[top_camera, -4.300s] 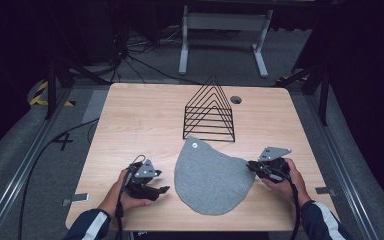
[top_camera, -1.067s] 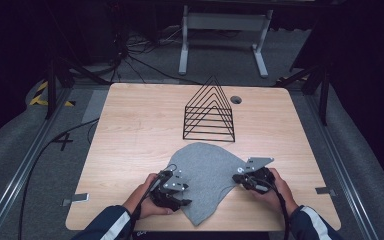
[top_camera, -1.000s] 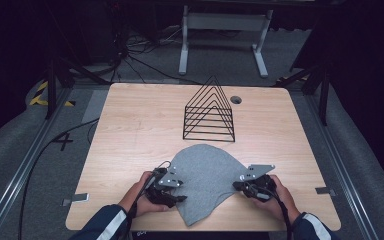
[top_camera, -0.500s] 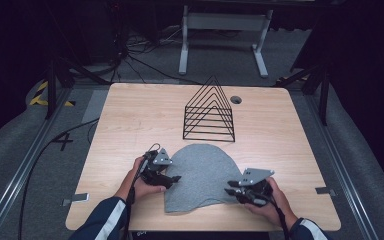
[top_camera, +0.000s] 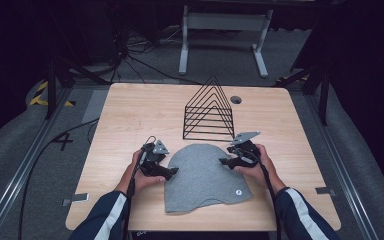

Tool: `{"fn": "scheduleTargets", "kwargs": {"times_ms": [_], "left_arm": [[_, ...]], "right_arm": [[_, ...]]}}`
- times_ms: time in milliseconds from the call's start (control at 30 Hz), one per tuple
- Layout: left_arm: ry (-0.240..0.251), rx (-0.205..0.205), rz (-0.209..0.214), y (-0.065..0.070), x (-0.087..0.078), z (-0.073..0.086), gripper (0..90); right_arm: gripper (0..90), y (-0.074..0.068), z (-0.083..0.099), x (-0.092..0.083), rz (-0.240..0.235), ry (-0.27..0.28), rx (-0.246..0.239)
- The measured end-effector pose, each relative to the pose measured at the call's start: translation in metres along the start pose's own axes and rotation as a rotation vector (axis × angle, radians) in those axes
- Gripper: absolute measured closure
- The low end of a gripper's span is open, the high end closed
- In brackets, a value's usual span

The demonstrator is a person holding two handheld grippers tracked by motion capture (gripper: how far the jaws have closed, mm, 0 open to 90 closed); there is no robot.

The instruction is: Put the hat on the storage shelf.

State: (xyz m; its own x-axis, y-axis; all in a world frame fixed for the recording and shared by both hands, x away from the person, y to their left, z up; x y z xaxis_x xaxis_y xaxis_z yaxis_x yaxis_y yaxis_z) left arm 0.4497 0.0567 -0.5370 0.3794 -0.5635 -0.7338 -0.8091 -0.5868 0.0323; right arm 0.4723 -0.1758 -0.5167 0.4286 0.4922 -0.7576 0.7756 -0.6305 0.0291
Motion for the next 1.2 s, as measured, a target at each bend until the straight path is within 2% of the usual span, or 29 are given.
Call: {"fn": "scheduleTargets", "kwargs": {"times_ms": [33, 100, 167, 267, 367, 400, 467, 567, 633, 767, 900, 1000, 1033, 1133, 1200], "left_arm": [[-0.018, 0.002, 0.008, 0.002, 0.0, 0.0, 18.5], [-0.013, 0.012, 0.011, 0.003, 0.003, -0.003, 18.6], [-0.045, 0.028, 0.024, 0.004, 0.003, -0.004, 18.6], [-0.06, 0.039, 0.037, 0.004, 0.004, -0.006, 18.6], [-0.073, 0.041, 0.029, 0.002, 0.005, -0.009, 20.1], [-0.075, 0.041, 0.026, 0.002, 0.005, -0.011, 22.2], [-0.057, 0.026, 0.023, 0.001, 0.005, -0.013, 34.1], [-0.046, 0.003, 0.009, 0.0, 0.006, -0.015, 40.5], [-0.042, 0.01, 0.013, 0.001, 0.007, -0.017, 47.0], [-0.063, 0.026, 0.037, 0.005, 0.006, -0.018, 57.8], [-0.043, 0.024, 0.087, 0.009, 0.008, -0.021, 69.5], [-0.057, 0.046, 0.11, 0.012, 0.008, -0.021, 82.0], [-0.059, 0.07, 0.096, 0.013, 0.008, -0.022, 83.5], [-0.056, 0.106, 0.08, 0.016, 0.005, -0.026, 84.3], [-0.053, 0.135, 0.082, 0.018, 0.002, -0.029, 84.5]], "right_arm": [[40.5, 0.0, 0.0, 0.0, 0.0, 0.0, 0.0], [36.5, 0.001, -0.001, 0.009, 0.023, -0.038, 0.002], [38.2, 0.0, -0.005, 0.012, 0.021, -0.042, 0.002], [43.8, 0.001, -0.005, 0.012, -0.01, -0.036, 0.017], [52.9, 0.001, -0.005, 0.011, -0.019, -0.033, 0.018], [56.7, 0.0, -0.005, 0.01, -0.021, -0.042, 0.015], [64.4, -0.003, -0.004, 0.008, -0.032, -0.062, 0.002], [69.6, -0.007, 0.0, 0.005, -0.029, -0.076, 0.016], [74.6, -0.01, 0.002, 0.003, -0.034, -0.078, 0.025], [82.7, -0.014, 0.004, 0.001, -0.041, -0.067, 0.024], [84.7, -0.015, 0.006, -0.001, -0.045, -0.053, 0.018], [85.1, -0.014, 0.007, -0.005, -0.058, -0.048, 0.01], [85.2, -0.015, 0.007, -0.007, -0.059, -0.04, 0.009], [85.4, -0.015, 0.004, -0.014, -0.054, -0.02, -0.013], [85.6, -0.016, 0.002, -0.02, -0.059, -0.003, -0.024]]}}
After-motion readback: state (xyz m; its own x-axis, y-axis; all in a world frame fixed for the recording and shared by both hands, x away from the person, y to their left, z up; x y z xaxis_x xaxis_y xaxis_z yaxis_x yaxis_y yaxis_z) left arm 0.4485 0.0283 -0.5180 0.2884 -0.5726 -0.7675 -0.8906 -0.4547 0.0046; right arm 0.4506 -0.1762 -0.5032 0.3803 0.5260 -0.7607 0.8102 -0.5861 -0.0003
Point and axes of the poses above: each handheld gripper's, and its own axes: x roughly forward along the jaws, z roughly out of its underside, y roughly to its right, the point moved 9 cm from there along x, roughly forward along the jaws
